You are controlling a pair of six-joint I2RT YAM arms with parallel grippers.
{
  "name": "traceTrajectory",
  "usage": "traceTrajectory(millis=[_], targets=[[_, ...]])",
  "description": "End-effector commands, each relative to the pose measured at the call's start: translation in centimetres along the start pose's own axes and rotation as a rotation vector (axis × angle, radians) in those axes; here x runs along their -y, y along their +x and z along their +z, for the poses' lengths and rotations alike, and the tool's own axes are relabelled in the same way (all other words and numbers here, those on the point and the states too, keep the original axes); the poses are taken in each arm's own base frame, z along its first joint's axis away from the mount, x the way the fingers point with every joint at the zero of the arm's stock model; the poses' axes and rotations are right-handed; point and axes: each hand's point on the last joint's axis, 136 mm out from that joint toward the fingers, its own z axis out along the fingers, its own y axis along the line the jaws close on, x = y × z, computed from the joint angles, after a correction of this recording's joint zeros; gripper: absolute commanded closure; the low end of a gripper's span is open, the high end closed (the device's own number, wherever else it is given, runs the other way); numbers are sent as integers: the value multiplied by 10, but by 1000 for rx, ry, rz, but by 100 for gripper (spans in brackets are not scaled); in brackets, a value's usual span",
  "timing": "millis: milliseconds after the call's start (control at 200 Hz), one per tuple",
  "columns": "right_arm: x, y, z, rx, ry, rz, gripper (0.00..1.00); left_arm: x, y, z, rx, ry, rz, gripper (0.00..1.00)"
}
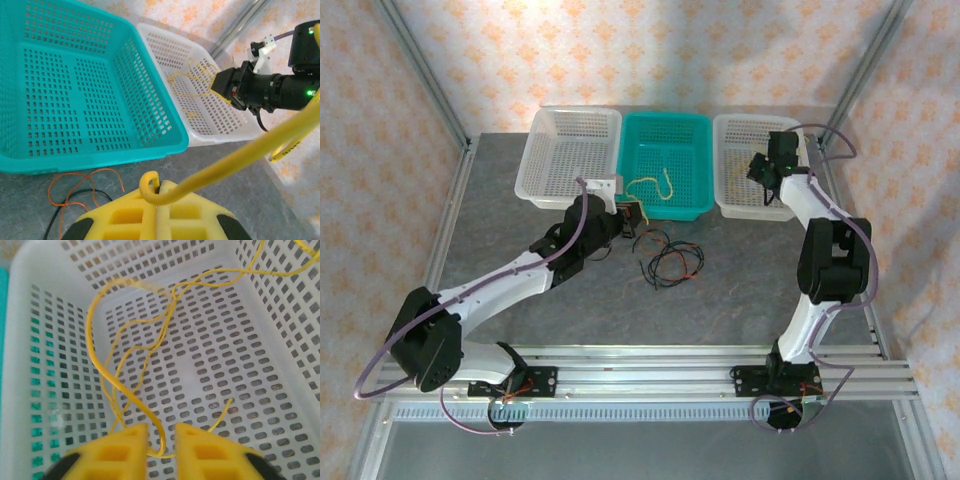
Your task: Untangle the cables
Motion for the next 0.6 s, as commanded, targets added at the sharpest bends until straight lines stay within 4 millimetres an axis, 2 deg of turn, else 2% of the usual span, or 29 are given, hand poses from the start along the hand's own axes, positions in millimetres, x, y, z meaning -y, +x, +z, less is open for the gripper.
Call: traceTrajectory(millis=[0,95,175,245,335,511,596], targets=[[-5,-14,-14,47,-17,12,63,23,-12,5,6,93,22,100],[-4,-17,-30,74,-14,8,47,27,-14,10,-29,122,58,100],[-4,-19,-48,99,-24,10,38,31,-18,13,-53,155,99,100],[-5,-22,-65,129,-40,5,34,34,-21,14,-70,194,129,100],[-16,-28,-92,185,-110,-45,32,31,-25,19,-95,216,160,100],[-34,-40,-155,358,-219,-56,21,22,-36,23,-100,229,215,100],[-44,-37,-173,375,-268,-103,18,16,-43,25,-97,202,267,100]])
